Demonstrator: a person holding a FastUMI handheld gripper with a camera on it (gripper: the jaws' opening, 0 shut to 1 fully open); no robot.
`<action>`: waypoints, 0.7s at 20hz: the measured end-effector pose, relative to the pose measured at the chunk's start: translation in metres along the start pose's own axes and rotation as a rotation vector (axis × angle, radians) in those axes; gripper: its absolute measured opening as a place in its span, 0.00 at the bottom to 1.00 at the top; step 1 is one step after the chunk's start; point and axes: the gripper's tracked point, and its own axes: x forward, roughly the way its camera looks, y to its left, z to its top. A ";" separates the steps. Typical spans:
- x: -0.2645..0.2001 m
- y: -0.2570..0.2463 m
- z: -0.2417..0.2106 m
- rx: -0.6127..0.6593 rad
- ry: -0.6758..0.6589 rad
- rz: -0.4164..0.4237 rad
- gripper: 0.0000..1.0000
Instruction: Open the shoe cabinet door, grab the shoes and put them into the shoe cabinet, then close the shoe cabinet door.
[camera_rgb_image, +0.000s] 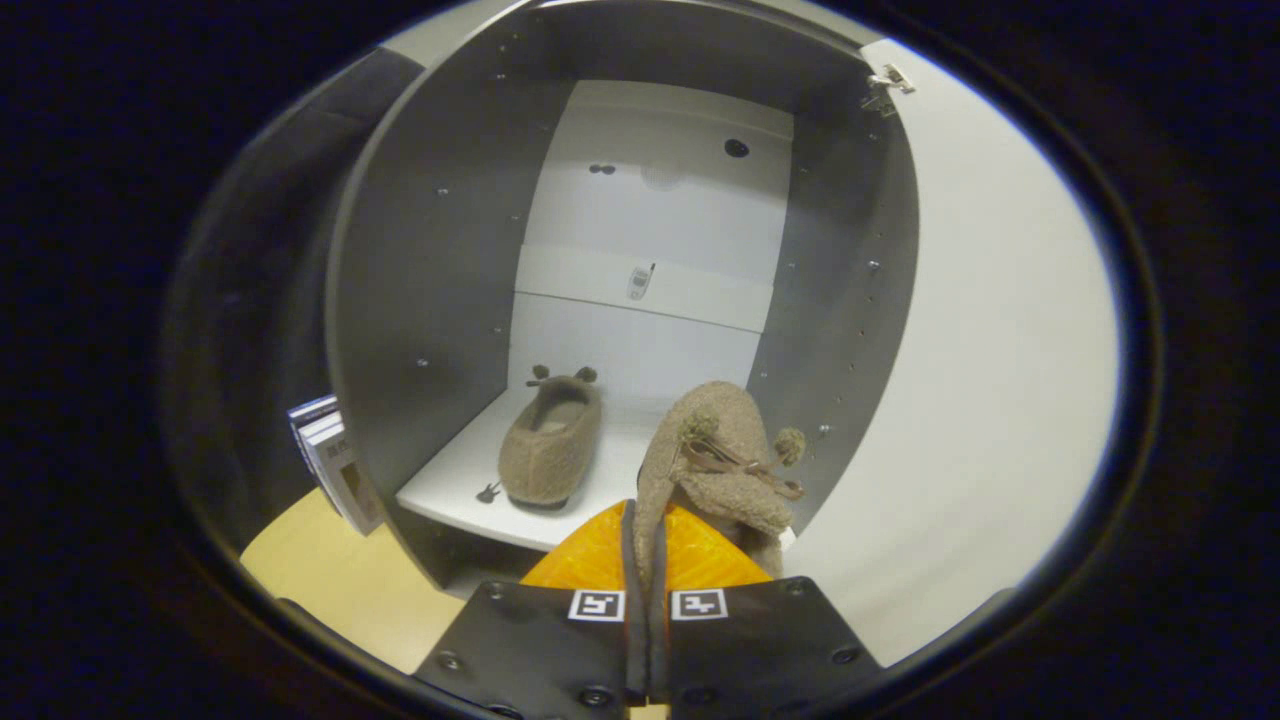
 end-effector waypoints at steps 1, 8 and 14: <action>0.012 -0.002 0.001 -0.010 0.005 -0.005 0.03; 0.080 -0.009 0.003 -0.042 0.041 -0.017 0.03; 0.116 -0.004 -0.002 -0.054 0.088 0.008 0.03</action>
